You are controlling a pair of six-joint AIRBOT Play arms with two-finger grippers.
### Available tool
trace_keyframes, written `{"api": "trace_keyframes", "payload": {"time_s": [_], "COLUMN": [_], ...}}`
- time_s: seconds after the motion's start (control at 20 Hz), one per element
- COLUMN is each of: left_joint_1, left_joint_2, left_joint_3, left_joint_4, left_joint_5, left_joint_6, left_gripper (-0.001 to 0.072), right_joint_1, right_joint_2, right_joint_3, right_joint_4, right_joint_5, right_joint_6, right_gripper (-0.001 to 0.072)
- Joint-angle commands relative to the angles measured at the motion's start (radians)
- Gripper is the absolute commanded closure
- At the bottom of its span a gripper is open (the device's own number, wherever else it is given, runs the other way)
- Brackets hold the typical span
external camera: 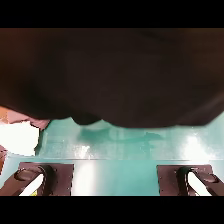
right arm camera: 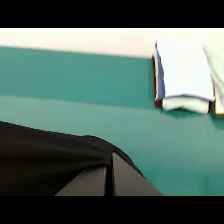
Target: Fold the shirts.
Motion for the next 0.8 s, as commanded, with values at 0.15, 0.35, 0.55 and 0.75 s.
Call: {"api": "trace_keyframes", "payload": {"time_s": [0.15, 0.35, 0.55, 0.75], "left_joint_1": [0.001, 0.001, 0.001, 0.001], "left_joint_2": [-0.253, -0.570, -0.789, -0.816], "left_joint_3": [-0.309, -0.420, -0.420, -0.408], "left_joint_4": [0.099, 0.095, 0.095, 0.097], "left_joint_5": [-0.063, -0.031, 0.035, 0.021], "left_joint_6": [-0.038, -0.031, -0.011, 0.015], "left_gripper": [0.0682, 0.0682, 0.0678, 0.0240], "right_joint_1": [-0.013, 0.023, 0.049, 0.039], "right_joint_2": [-0.297, -0.516, -0.697, -0.821], "right_joint_3": [-0.153, -0.355, -0.367, -0.203], "right_joint_4": [0.125, 0.117, 0.151, 0.272], "right_joint_5": [0.077, -0.018, -0.173, -0.154], "right_joint_6": [0.044, 0.040, 0.031, 0.022], "right_gripper": [0.0699, 0.0700, 0.0699, 0.0281]}}
